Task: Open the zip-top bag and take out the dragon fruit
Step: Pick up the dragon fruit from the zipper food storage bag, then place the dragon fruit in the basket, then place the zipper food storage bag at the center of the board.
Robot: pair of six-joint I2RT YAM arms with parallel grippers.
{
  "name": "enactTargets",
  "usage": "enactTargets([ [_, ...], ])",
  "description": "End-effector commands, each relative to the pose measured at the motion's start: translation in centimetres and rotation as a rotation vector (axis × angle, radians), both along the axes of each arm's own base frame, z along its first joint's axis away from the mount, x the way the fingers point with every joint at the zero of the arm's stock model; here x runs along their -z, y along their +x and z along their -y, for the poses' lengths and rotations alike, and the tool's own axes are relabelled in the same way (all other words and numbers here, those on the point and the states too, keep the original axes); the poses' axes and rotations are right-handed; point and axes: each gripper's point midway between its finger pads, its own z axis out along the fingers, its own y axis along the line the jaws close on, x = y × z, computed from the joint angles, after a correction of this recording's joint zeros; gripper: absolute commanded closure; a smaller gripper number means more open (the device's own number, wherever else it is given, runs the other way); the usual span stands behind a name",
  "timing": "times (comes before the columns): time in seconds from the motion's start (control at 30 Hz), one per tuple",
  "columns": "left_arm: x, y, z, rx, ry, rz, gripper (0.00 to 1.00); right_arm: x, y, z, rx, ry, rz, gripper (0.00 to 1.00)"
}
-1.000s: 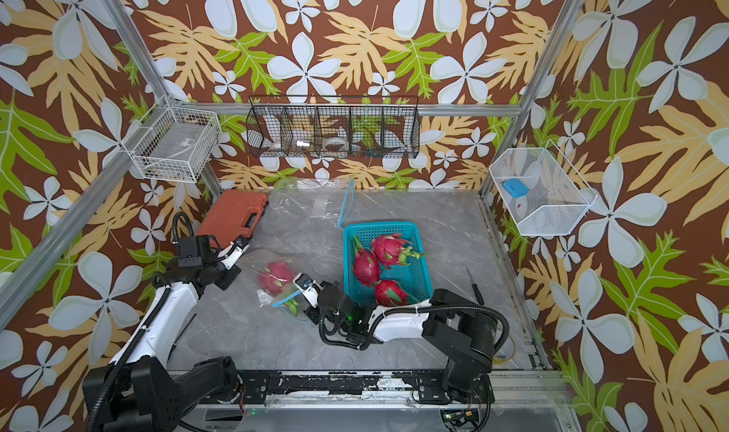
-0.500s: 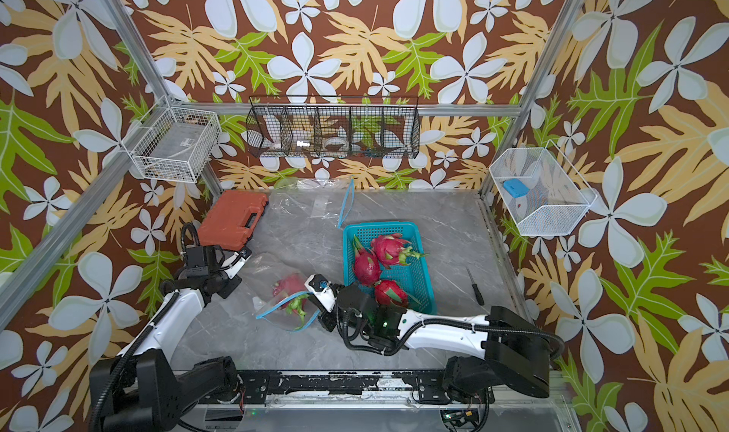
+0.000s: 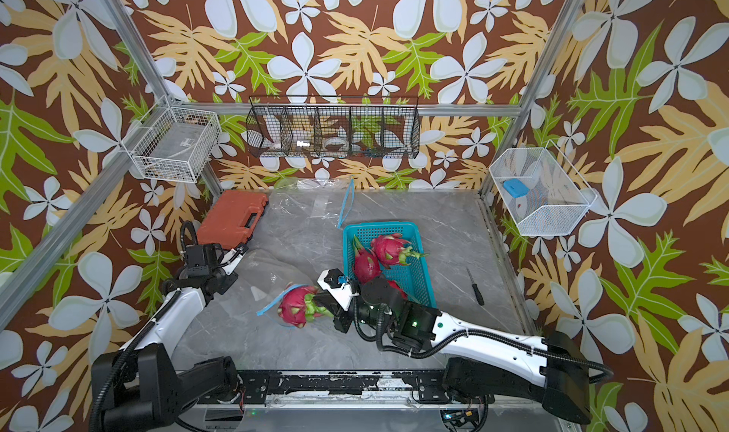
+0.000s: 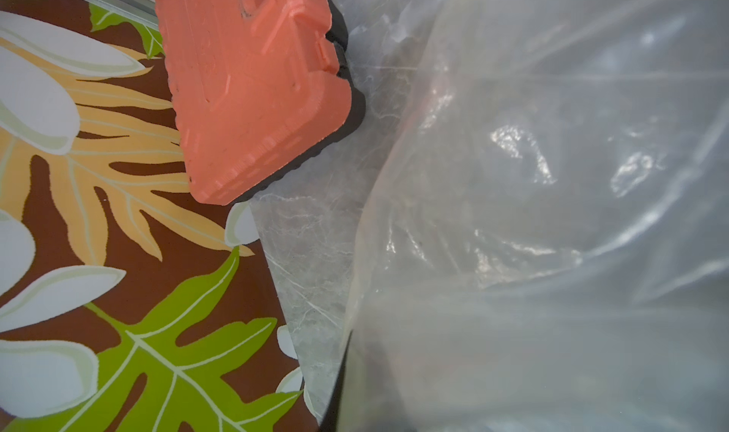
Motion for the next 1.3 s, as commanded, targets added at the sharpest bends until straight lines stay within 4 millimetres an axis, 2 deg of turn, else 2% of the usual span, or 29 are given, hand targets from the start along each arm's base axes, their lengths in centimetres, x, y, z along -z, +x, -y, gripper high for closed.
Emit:
enactTargets([
  [0.0, -0.1, 0.2, -0.6, -0.013, 0.032, 0.014, 1.00, -2.9, -0.2, 0.7, -0.037, 0.096, -0.012, 1.00],
  [0.2, 0.9, -0.3, -0.5, -0.014, 0.027, -0.015, 1.00, -5.9, 2.3, 3.6, 0.021, 0.166, -0.022, 1.00],
  [0.43, 2.0, -0.8, -0.6, -0.007, 0.039, -0.042, 1.00, -8.2, 5.5, 8.0, 0.117, 0.228, -0.029, 1.00],
  [0.6, 2.4, -1.1, -0.3, 0.001, 0.025, -0.059, 1.00, -7.5, 9.6, 11.3, 0.290, 0.226, -0.033, 1.00],
  [0.87, 2.5, -1.8, 0.7, 0.015, -0.033, -0.072, 1.00, -7.0, 16.1, 13.9, 0.559, 0.194, 0.022, 1.00],
  [0.97, 2.8, -2.1, 1.0, 0.016, -0.054, -0.083, 1.00, -6.7, 18.8, 14.2, 0.619, 0.206, 0.026, 1.00],
  [1.1, 2.7, -2.5, 1.2, 0.019, -0.057, -0.082, 1.00, -5.7, 22.1, 13.3, 0.646, 0.184, 0.017, 1.00],
  [1.2, 2.2, -2.6, 1.2, 0.020, -0.053, -0.070, 1.00, -4.4, 23.5, 13.1, 0.671, 0.157, 0.005, 1.00],
  [1.27, 1.6, -2.7, 1.4, 0.026, -0.056, -0.053, 1.00, -3.5, 23.8, 13.4, 0.694, 0.141, -0.006, 1.00],
])
